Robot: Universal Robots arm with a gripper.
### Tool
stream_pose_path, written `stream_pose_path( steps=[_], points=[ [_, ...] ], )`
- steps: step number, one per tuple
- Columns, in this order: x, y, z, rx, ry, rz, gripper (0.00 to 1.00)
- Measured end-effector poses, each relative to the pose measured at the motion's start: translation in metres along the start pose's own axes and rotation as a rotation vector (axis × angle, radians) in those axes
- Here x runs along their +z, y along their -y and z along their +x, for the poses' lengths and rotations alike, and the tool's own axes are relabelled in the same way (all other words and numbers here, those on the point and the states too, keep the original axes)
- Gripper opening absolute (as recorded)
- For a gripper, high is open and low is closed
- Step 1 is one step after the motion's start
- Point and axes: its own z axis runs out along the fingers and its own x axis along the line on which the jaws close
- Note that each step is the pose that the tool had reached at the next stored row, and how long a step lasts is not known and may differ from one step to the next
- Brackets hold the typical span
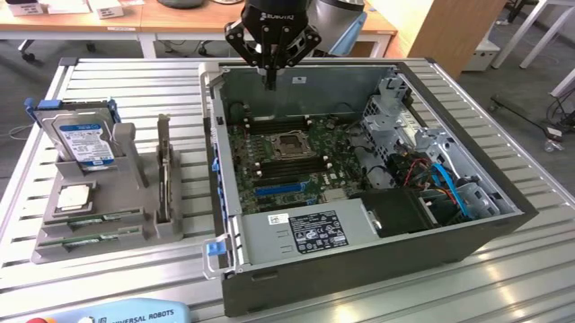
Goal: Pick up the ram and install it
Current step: 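Reach for the ram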
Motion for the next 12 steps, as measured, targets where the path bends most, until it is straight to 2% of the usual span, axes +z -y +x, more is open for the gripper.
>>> stream_pose_path(
  steps=[12],
  points=[
    [-0.0003,0.0023,0.031,0.000,0.0000,-0.0001,0.10]
  ],
)
